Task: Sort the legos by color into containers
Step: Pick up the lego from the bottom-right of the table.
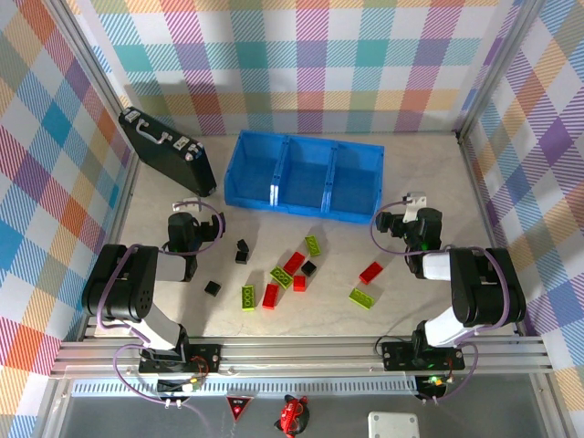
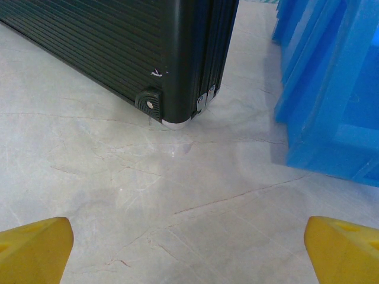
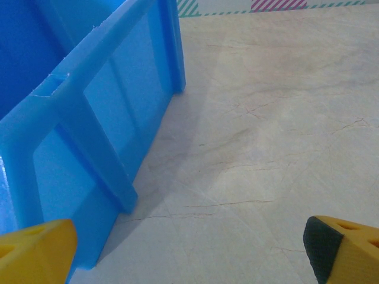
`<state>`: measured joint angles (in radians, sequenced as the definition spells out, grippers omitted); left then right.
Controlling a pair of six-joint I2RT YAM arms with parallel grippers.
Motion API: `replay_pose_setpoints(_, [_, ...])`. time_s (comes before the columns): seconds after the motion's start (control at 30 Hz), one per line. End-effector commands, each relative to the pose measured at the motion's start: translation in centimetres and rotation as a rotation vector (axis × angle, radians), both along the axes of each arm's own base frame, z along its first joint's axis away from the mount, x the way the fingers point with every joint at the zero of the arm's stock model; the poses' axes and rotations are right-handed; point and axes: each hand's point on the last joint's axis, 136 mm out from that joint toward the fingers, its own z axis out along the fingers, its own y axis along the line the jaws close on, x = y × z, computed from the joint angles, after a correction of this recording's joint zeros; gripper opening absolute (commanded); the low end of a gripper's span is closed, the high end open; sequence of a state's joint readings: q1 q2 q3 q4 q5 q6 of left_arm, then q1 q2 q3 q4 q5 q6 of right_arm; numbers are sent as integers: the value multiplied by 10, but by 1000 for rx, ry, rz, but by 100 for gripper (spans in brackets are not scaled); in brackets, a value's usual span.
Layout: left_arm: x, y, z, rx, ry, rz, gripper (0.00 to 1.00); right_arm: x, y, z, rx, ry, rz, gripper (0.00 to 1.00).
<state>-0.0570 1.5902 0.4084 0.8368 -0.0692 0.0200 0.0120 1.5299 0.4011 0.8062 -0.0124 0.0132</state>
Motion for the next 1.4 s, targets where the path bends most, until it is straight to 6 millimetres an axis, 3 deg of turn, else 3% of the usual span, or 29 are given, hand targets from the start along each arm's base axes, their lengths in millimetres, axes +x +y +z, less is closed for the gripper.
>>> replay_pose_setpoints(0.0, [4,-1,11,10,-32,-6,100,5,2,7,-3,-24,18,99])
replay_pose_setpoints(0.37, [-3,1,36,12,-21,16,100,7,-5,21,-3,7,-23,99])
replay_pose_setpoints(0.53, [-13,4,38,26,56,54,100,-1,-1,25,10,74,-10,99])
replay_pose_setpoints(0.83, [-37,10,56,-59,174,175,100,-25,10,36,61,213,24,99])
replay_pose_setpoints(0.97, [-49,-7,69,-181,217,160,100,-36,20,46,157,284,28,99])
replay_pose_setpoints(1.13, [-68,-16,85,-204,320,127,100,-52,30,57,210,354,23,100])
replay_pose_setpoints(1.37, [-79,-26,129,-193,377,49,100,-81,33,58,292,550,-64,98])
